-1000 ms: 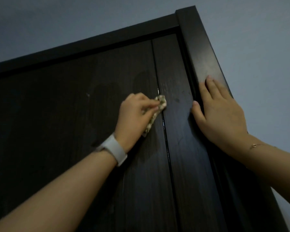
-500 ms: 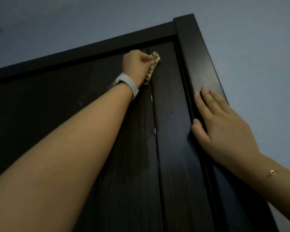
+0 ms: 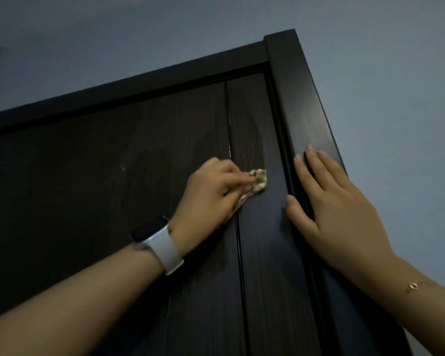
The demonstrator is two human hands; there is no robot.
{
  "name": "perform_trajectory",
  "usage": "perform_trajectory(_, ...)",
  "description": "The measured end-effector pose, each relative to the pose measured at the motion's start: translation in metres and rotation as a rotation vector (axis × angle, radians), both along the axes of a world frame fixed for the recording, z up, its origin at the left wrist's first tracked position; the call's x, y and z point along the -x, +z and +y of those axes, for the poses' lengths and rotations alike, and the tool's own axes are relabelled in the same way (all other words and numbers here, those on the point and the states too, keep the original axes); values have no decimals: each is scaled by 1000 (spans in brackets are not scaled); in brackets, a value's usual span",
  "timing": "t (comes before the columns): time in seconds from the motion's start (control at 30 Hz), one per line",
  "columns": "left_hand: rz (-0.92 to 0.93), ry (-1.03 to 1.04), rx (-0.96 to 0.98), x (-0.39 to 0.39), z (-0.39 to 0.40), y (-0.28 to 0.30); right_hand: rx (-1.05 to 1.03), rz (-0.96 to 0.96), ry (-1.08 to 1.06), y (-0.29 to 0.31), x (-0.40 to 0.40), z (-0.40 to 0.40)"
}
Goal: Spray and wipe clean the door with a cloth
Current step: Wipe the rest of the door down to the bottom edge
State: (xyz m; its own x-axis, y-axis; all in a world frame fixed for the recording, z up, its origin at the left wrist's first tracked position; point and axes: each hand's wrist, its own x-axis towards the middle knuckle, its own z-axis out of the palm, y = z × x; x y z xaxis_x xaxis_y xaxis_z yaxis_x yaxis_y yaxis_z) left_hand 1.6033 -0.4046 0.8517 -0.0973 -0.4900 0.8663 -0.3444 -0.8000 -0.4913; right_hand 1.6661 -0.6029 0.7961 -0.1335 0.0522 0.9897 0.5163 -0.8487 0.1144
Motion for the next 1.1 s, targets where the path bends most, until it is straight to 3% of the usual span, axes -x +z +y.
perform_trajectory(0.1, -37, 36, 42, -3, -7, 39, 0, 3, 15, 0, 1, -1)
perform_trajectory(0.3, -106, 134, 168, -12, -45, 168, -35, -48, 20, 1, -3, 0)
perform_trajectory(0.4, -109, 160, 218, -10, -49, 196, -35, -46, 16, 1, -4, 1)
perform_trajectory(0.57, -79, 107, 105, -11, -48, 165, -38, -53, 28, 1, -2, 1)
perform_trajectory(0.77, -48, 19, -127, -9, -21, 19, -51, -79, 102, 1, -4, 1)
perform_trajectory(0.83, 13, -12, -158, -8, -17, -6, -46, -82, 108, 1, -6, 2)
perform_trajectory(0.9, -6, 12, -155, -7, -18, 8, -46, -97, 108, 1, -7, 1)
perform_trajectory(1.1, -151, 72, 117, -15, -31, 113, -65, -130, 95, -2, -8, 0)
